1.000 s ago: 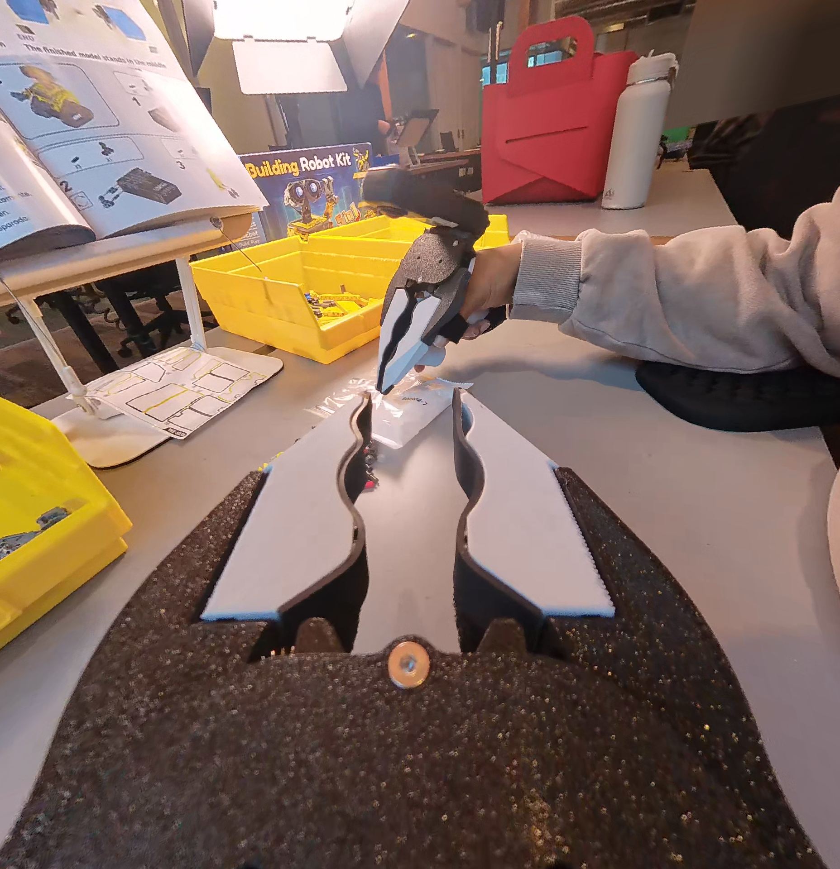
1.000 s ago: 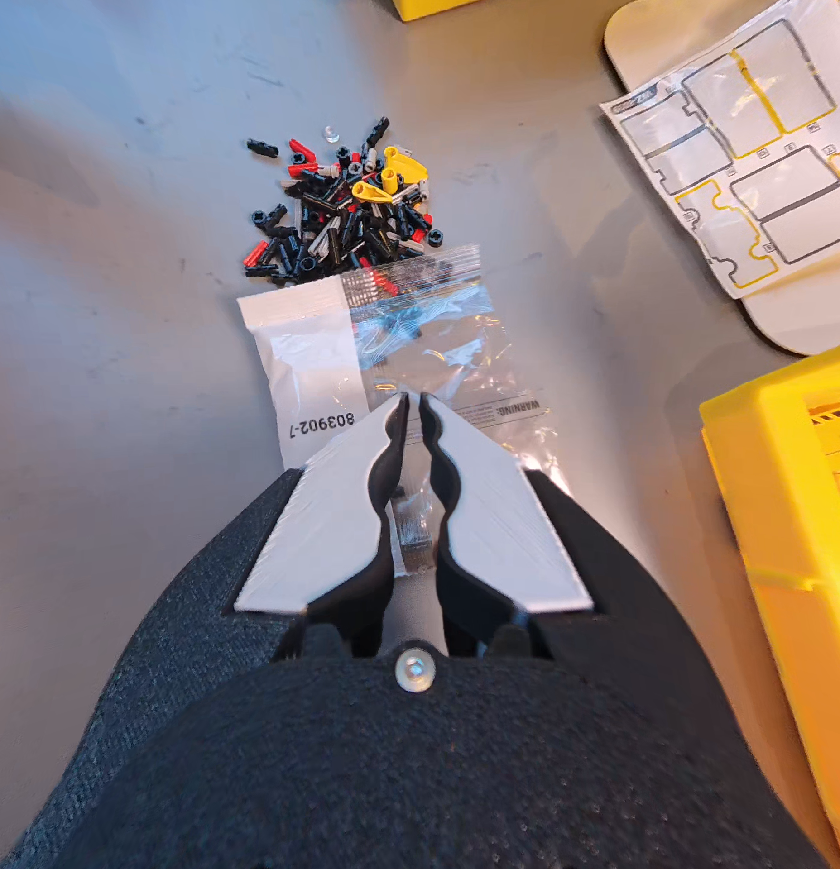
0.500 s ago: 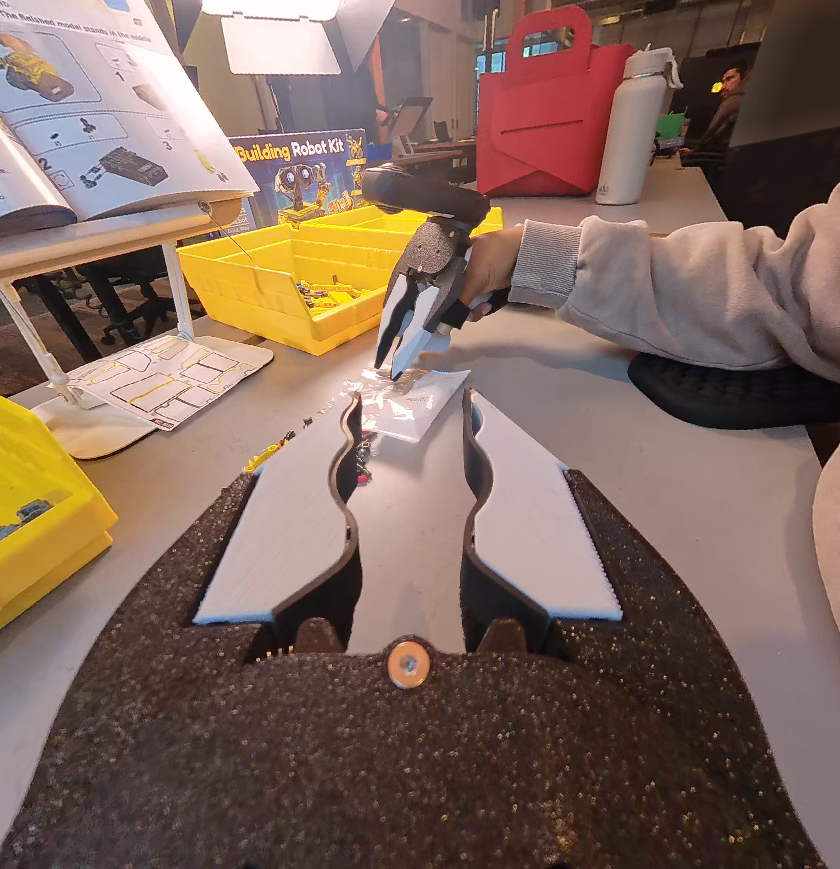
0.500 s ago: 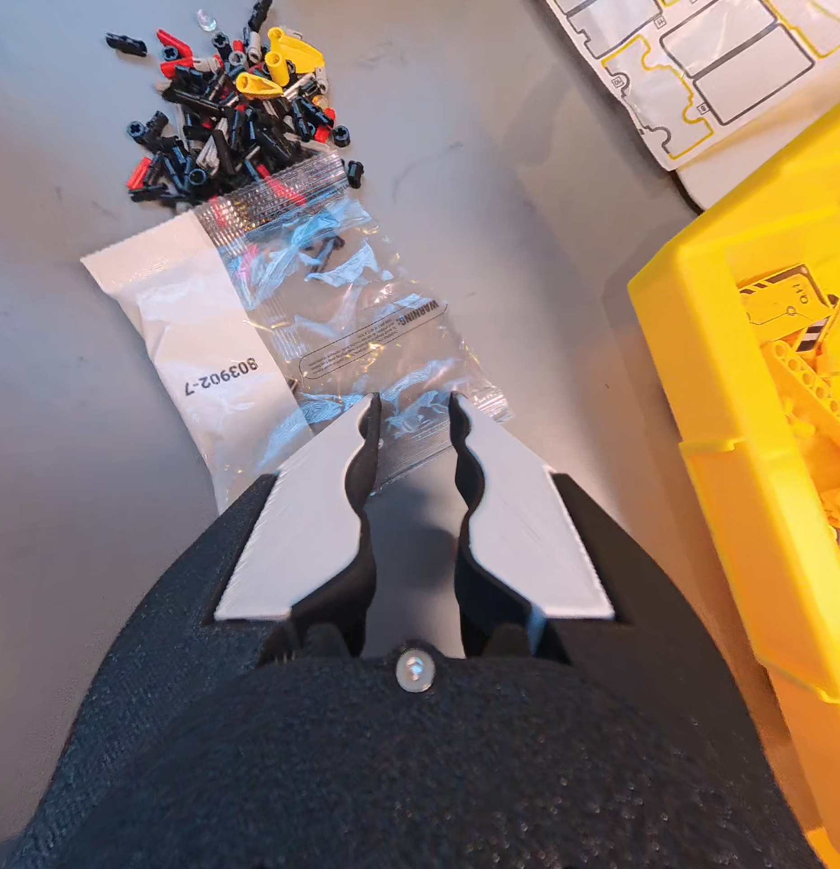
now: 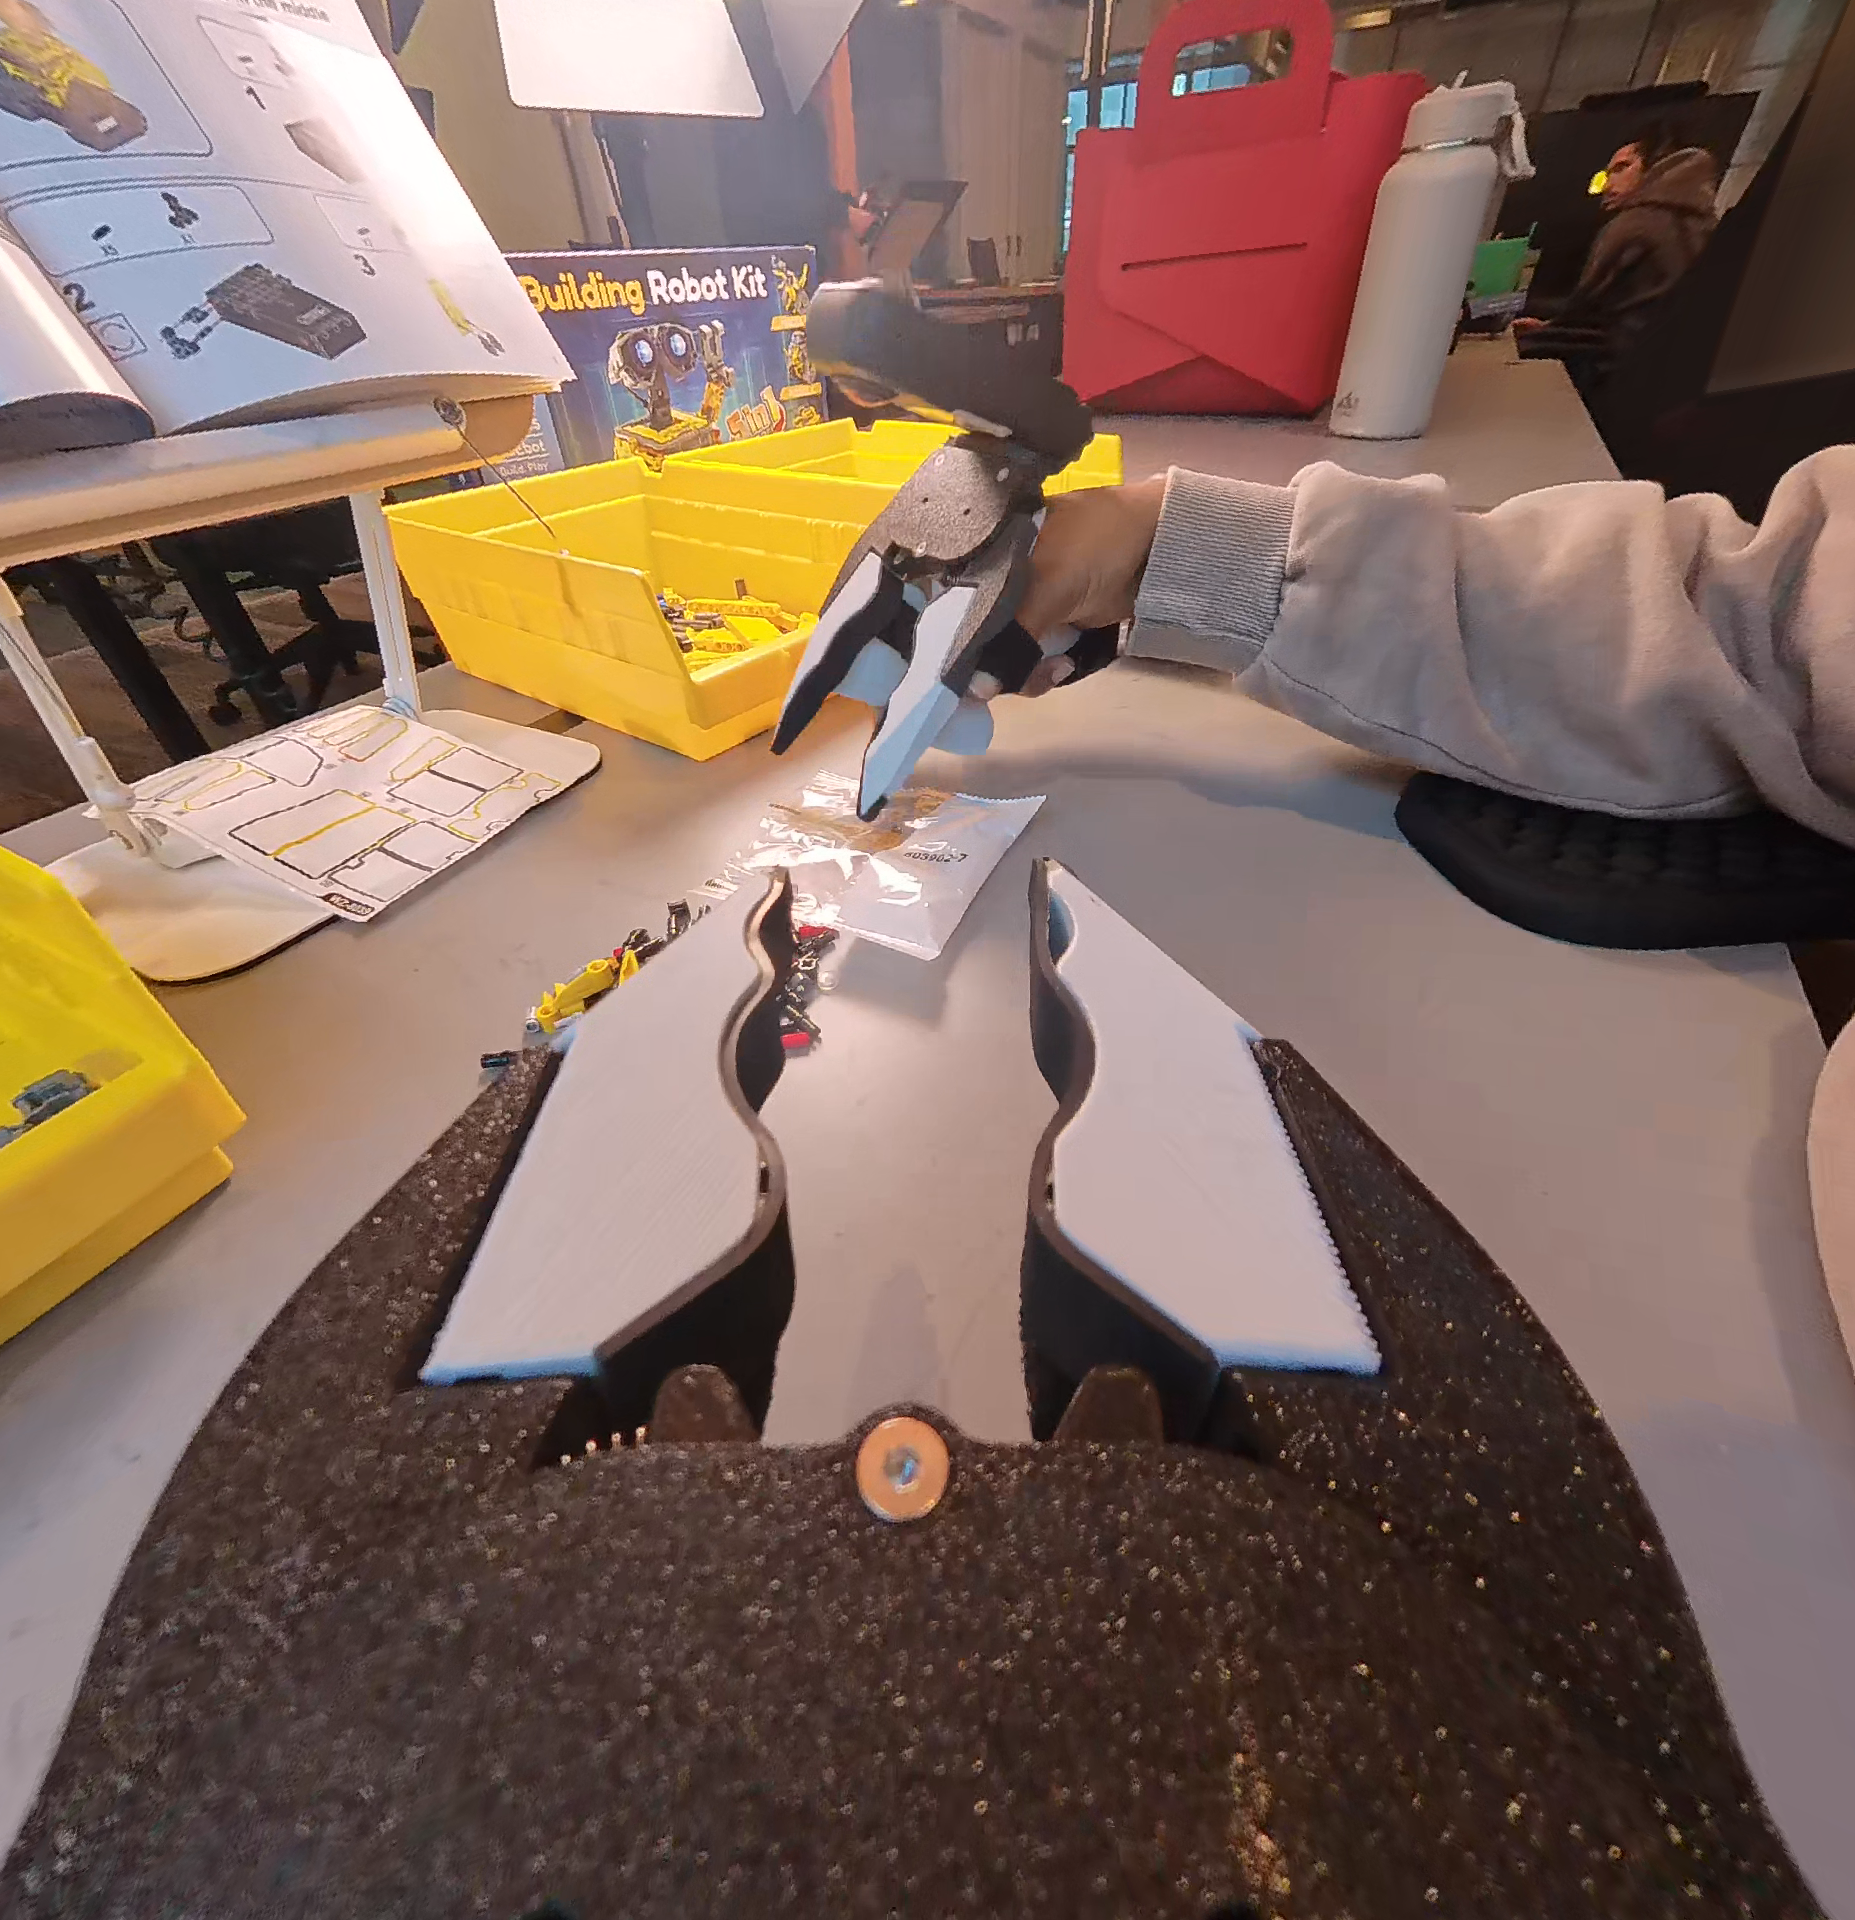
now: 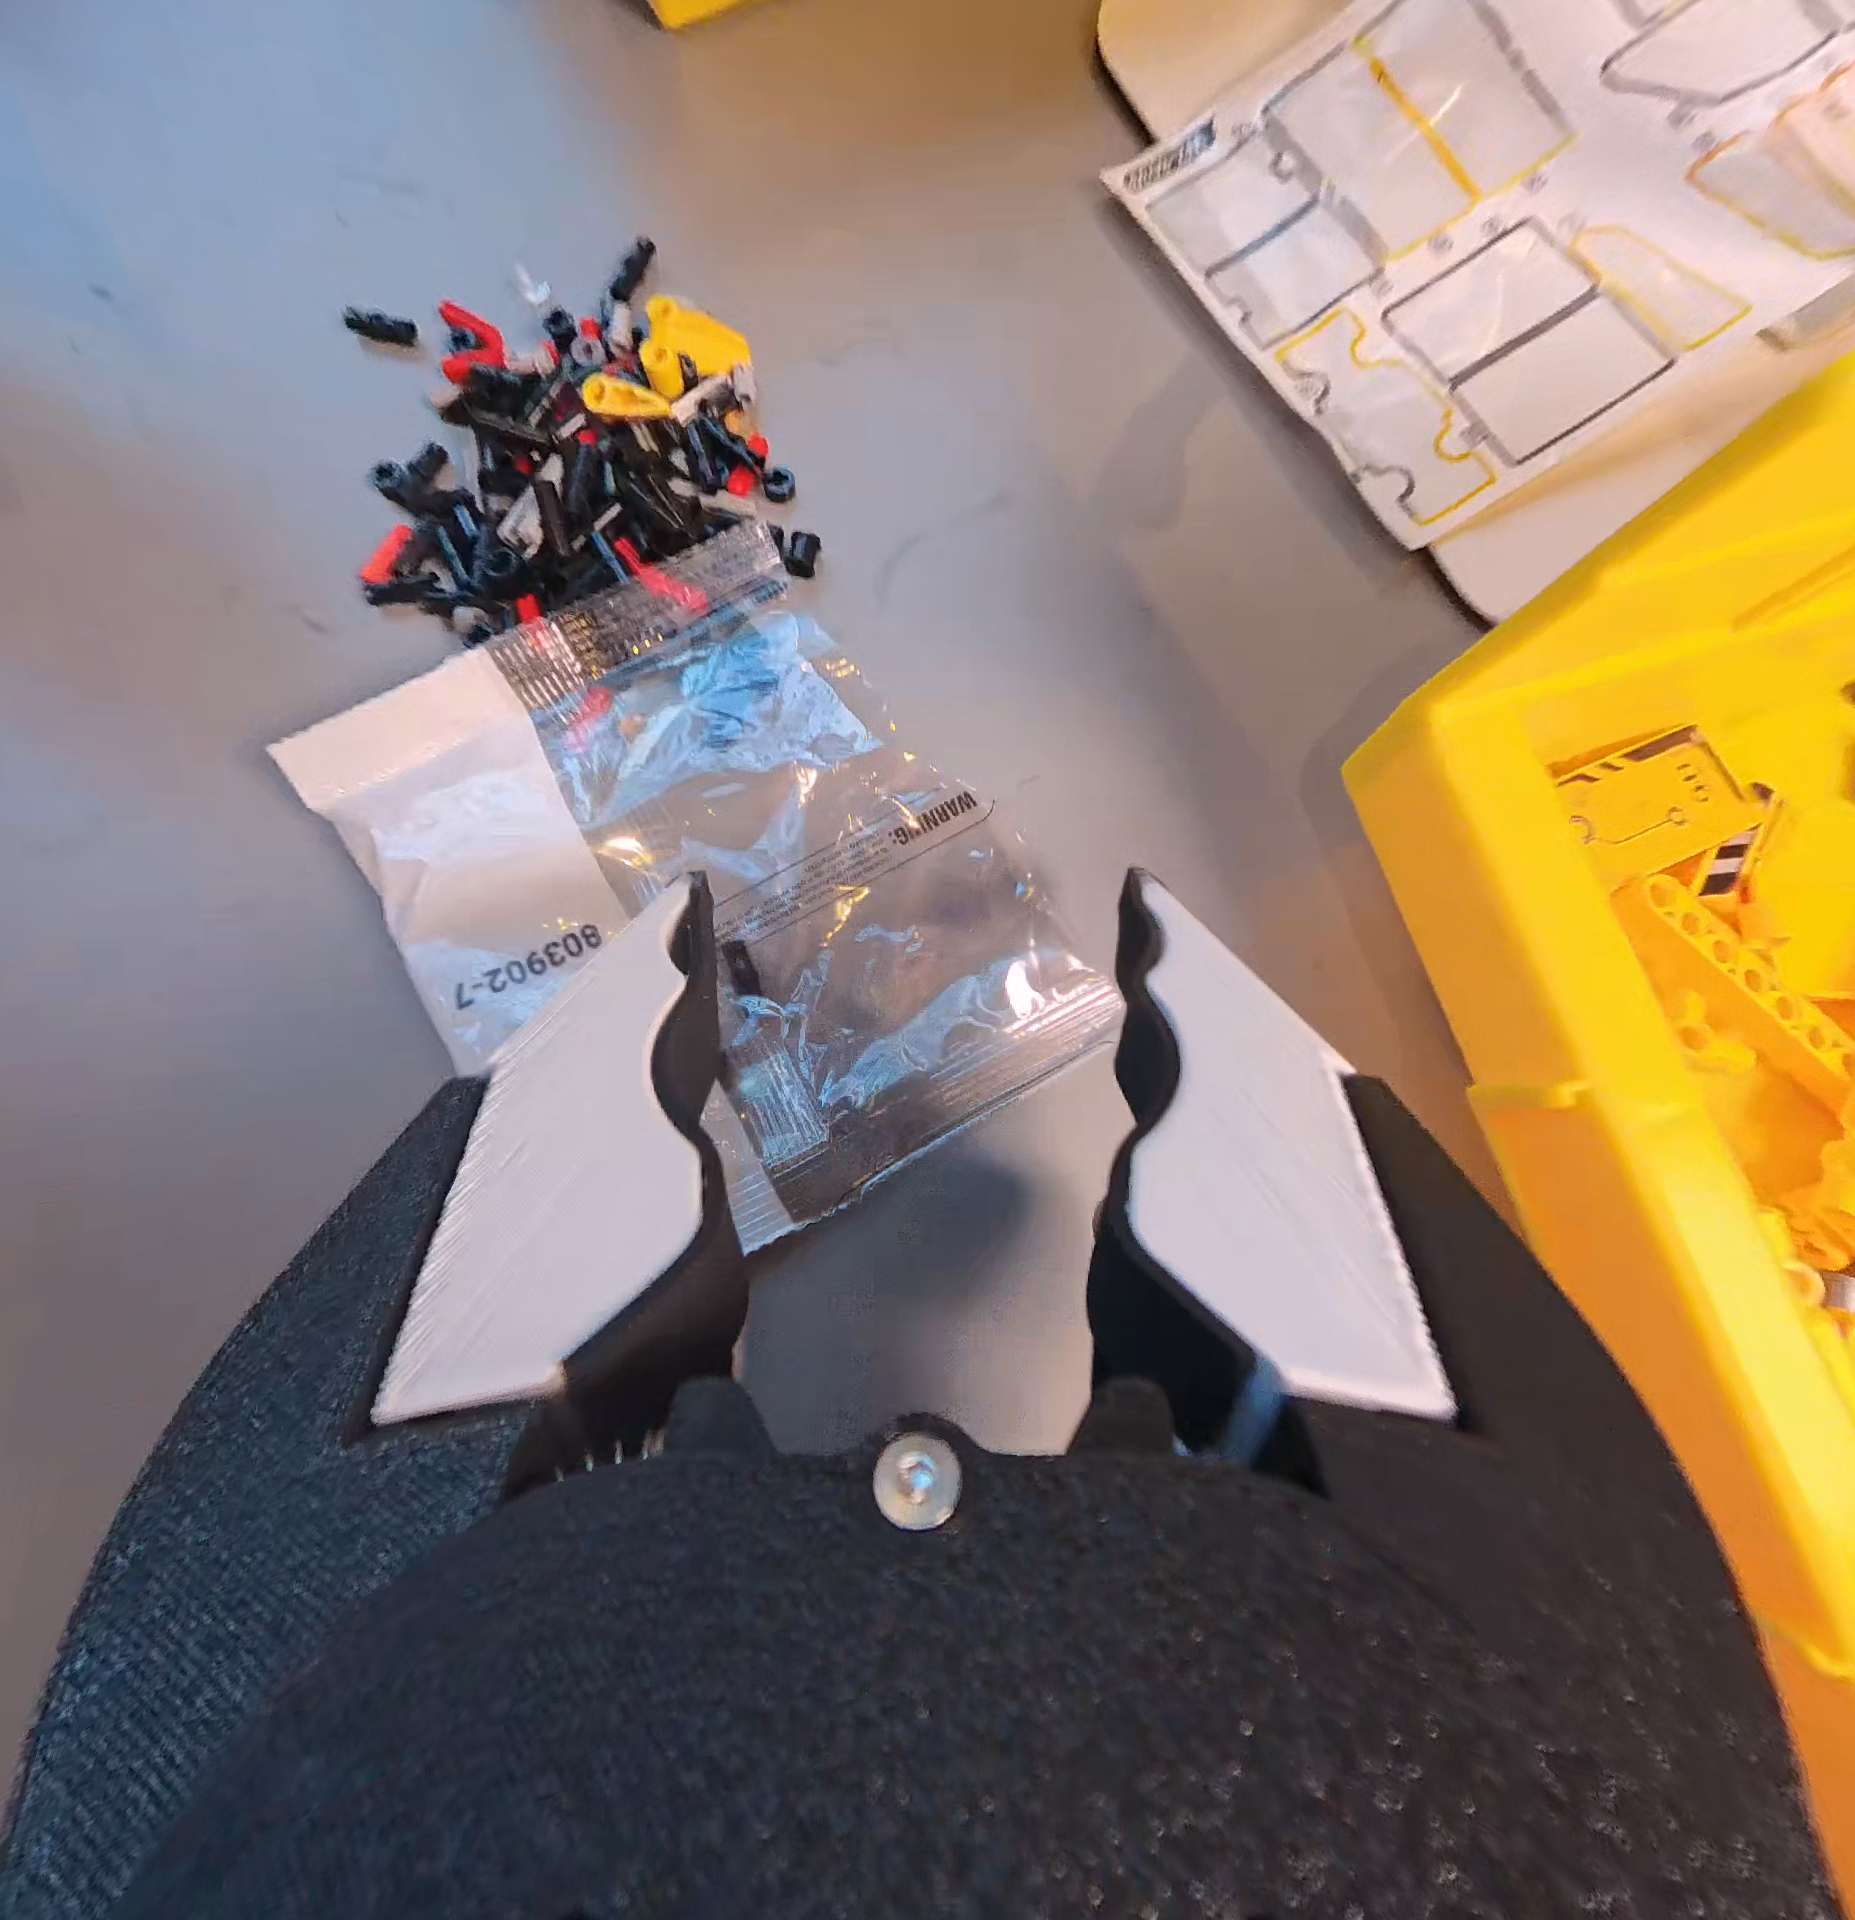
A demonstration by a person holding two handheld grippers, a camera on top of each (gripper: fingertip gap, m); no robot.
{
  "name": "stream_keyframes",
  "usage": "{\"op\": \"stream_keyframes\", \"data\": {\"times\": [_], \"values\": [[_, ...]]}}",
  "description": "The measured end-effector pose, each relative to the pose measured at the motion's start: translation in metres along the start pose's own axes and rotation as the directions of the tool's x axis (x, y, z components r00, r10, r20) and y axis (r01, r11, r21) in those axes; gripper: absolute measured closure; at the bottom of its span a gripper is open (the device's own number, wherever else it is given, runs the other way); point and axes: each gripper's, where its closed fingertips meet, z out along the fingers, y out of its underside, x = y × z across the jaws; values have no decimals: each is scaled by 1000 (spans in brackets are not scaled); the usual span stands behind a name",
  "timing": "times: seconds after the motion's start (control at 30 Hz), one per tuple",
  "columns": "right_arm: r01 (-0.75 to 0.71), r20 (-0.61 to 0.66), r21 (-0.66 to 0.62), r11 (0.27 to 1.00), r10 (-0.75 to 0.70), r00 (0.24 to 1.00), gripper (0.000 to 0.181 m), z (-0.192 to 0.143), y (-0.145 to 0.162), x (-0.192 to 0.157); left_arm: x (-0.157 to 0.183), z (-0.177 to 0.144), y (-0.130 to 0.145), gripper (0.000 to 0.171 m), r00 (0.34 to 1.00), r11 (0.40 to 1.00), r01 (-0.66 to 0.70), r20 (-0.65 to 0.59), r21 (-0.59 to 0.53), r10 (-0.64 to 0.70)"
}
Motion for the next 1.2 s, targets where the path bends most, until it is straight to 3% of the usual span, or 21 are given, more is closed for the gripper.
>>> {"op": "stream_keyframes", "data": {"times": [0.07,0.2,0.4,0.73,1.0,1.2], "values": [[-4,27,-56,998,6,1000,114,12,12,-4,0,1,3,124,999,999,-35,15,-16,35],[39,6,-72,997,-38,999,153,12,12,-5,-1,0,2,124,992,993,-120,46,-19,120],[95,35,-54,994,-93,995,174,1,9,-16,-2,-2,1,124,962,966,-254,98,-36,257],[312,79,47,949,-314,946,177,-57,-42,-73,19,-1,-6,134,956,956,-292,19,27,292],[539,105,231,810,-571,814,178,-65,-88,-156,-3,-10,-18,140,1000,994,-1,9,108,0],[590,106,334,735,-652,751,178,-72,-100,-188,3,-16,-25,157,996,987,65,-71,147,-55]]}}
